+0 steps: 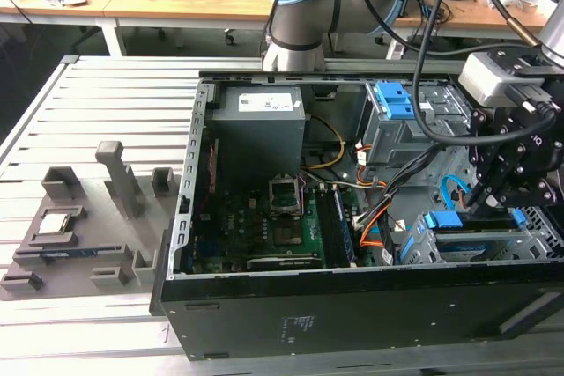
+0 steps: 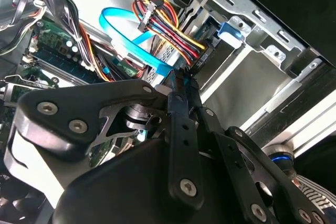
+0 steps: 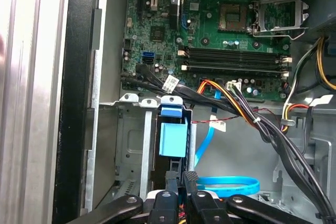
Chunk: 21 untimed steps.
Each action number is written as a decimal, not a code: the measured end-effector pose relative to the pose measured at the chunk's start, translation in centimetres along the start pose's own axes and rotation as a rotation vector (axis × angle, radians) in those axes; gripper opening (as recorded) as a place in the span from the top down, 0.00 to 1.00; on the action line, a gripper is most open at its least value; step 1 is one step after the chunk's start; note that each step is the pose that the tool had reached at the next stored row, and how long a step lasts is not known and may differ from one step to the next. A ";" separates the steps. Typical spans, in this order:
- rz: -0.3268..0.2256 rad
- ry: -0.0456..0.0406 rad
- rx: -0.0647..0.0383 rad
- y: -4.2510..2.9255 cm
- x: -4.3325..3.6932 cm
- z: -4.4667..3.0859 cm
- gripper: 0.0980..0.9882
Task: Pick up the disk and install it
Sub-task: 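Insert the second disk wire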
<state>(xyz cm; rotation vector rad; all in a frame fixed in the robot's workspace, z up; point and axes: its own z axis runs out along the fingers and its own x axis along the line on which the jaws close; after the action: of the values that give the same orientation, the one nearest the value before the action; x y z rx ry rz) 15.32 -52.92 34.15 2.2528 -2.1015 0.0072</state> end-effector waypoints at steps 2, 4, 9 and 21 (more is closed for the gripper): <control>0.000 0.0005 0.000 -0.01 -0.01 0.32 0.93; 0.000 0.0011 0.000 -0.02 -0.02 0.58 0.93; 0.000 0.0008 0.000 -0.03 -0.03 0.66 0.93; 0.000 0.0012 0.002 0.08 -0.06 -1.98 0.79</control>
<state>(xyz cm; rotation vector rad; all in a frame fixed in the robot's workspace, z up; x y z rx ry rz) 15.31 -52.77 36.13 2.2533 -2.1020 0.0107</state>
